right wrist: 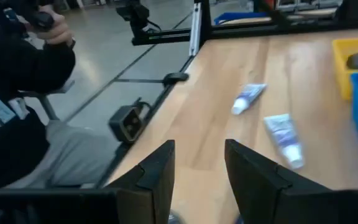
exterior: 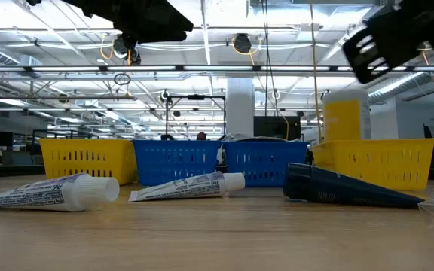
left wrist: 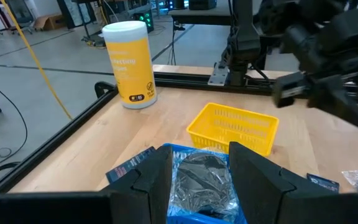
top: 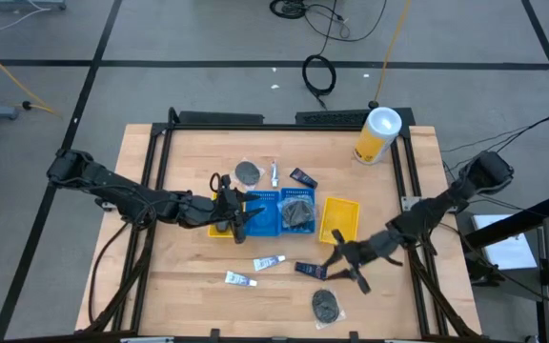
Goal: Pick & Place Travel size toiletries
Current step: Put the hairbrush into the right blue bin
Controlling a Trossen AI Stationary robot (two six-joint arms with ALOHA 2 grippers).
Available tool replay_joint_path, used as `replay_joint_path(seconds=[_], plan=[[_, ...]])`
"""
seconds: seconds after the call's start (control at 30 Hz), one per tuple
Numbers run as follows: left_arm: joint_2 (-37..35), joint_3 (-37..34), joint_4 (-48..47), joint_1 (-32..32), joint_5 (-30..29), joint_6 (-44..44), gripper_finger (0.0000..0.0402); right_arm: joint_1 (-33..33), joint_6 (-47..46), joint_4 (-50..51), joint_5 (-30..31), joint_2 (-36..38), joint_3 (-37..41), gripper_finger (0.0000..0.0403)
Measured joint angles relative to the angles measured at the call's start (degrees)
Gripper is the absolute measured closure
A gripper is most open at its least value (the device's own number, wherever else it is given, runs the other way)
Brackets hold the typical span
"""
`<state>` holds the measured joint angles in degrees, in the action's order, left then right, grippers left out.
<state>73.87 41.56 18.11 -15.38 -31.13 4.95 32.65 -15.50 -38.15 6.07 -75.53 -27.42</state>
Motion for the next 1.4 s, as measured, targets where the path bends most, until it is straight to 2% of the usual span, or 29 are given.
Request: replay_joint_path(seconds=[0.23,0.53,0.7,1.0,1.4], plan=[[0.0,0.0,0.01,-0.01,0.01,0.08,0.0243,8.44,-10.63,4.24,7.31,-0.04,0.0,0.0274],[0.0,0.0,0.0,0.0,0.0,0.32,0.0243,13.41,-27.39,5.38,7.63,-5.84,0.0,0.0275],[0.0,0.0,-0.04,-0.02,0.0,0.31,0.0243,16.29,-31.44,-0.96,7.43,-10.05,0.0,0.0275],[0.0,0.0,-0.2,-0.02,0.0,0.35,0.0243,18.88,-42.25,2.41,8.48,-16.41,-2.78,0.0275],[0.0,0.0,-0.33,-0.02,0.04,0.48,0.0243,17.68,-46.77,6.67,10.67,-18.82,-3.09,0.0275]])
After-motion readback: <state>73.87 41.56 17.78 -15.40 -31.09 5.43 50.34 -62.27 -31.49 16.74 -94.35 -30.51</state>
